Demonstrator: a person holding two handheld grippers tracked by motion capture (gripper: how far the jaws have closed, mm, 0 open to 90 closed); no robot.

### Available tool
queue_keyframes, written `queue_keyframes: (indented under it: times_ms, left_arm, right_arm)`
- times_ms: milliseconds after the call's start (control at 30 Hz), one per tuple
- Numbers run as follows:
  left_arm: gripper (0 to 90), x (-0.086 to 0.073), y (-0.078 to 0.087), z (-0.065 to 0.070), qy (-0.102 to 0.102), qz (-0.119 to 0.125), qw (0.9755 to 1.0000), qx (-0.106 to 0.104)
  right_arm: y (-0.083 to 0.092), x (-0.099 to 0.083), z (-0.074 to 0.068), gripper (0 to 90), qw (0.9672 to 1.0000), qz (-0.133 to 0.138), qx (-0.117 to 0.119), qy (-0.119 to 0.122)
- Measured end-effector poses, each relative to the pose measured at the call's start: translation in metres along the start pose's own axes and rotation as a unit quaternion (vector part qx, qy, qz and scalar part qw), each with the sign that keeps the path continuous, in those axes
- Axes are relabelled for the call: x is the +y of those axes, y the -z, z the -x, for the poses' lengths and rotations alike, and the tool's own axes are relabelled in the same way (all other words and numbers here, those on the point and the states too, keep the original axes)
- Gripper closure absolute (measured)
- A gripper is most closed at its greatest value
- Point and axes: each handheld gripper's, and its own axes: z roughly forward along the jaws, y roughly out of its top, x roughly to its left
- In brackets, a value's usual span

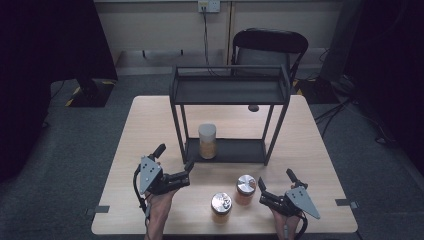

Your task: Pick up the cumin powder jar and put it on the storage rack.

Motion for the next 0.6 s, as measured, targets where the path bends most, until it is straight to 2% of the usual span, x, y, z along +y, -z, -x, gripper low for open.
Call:
queue_keyframes:
  times_ms: [100,167,433,600]
  left_arm:
    - [0.0,-0.004,0.003,0.000,0.001,-0.007,1.0000,-0.003]
    - [0.0,-0.007,0.006,0.003,-0.008,-0.008,0.9999,0.003]
    - [0.2,-0.025,0.014,0.004,-0.013,0.002,0.9998,0.015]
    - [0.2,-0.035,0.013,0.004,-0.016,-0.011,0.9994,0.028]
  right_arm:
    - [0.000,0.000,0.000,0.0,1.0000,0.000,-0.001,0.000]
    - [0.000,0.000,0.000,0.0,1.0000,0.000,-0.001,0.000]
    - [0.000,0.000,-0.001,0.0,1.0000,0.000,-0.002,0.000]
    - [0.000,0.000,-0.001,0.0,1.0000,0.000,-0.003,0.000]
